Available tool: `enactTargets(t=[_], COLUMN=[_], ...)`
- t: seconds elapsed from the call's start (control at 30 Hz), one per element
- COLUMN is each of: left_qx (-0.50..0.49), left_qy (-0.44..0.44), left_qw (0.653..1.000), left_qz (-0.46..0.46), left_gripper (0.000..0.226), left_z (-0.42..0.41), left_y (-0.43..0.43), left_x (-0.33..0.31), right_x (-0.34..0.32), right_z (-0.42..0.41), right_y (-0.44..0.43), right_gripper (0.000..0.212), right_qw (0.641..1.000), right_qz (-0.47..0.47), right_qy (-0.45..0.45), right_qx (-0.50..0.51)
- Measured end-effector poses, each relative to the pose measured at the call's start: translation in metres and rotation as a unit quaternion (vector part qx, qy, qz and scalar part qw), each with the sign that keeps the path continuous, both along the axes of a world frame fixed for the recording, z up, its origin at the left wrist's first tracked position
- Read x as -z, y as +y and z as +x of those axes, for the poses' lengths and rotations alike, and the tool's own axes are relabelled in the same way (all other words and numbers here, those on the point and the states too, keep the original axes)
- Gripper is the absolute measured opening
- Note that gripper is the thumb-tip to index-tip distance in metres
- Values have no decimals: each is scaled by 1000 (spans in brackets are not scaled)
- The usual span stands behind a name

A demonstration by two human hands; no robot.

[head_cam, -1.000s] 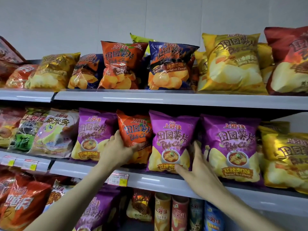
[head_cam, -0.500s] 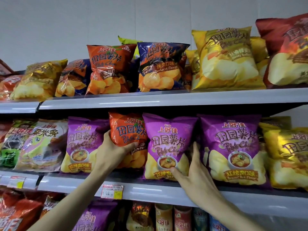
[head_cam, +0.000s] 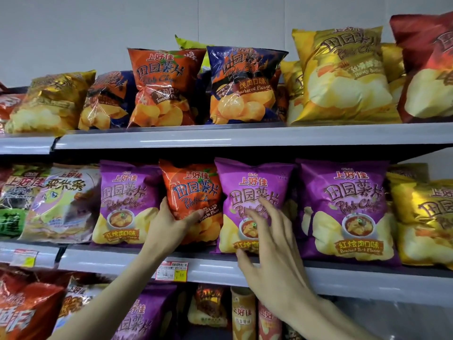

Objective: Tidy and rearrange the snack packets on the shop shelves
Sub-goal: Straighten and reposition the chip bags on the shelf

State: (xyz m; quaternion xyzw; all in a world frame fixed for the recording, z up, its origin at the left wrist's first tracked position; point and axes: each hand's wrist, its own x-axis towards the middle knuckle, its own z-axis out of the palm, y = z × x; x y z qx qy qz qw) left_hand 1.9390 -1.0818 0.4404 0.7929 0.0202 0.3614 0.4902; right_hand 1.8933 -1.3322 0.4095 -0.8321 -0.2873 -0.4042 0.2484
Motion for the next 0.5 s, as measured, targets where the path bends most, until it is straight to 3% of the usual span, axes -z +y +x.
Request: enactTargets(t=[0.1,0.2,0.27,0.5], left_qx=[-7,-40,-64,-160], left_qy=[-4,-8,-12,3], left_qw=[999,994,990,966], left_qz=[43,97,128,202], left_gripper=[62,83,81,70], left_z=[-18,-40,-54,-82], left_y=[6,18,28,78], left_x=[9,14,12,-4], right_x=[-4,-9,-14,-28], right_z=[-8,-12,-10,10], right_y=[18,43,60,110], right_gripper=[61,63,69,86], right_qw=[997,994,992,995], right_qz=[-74,-102,-114,-70], right_qy=[-15,12,19,47], right_qx=[11,-26,-48,-53])
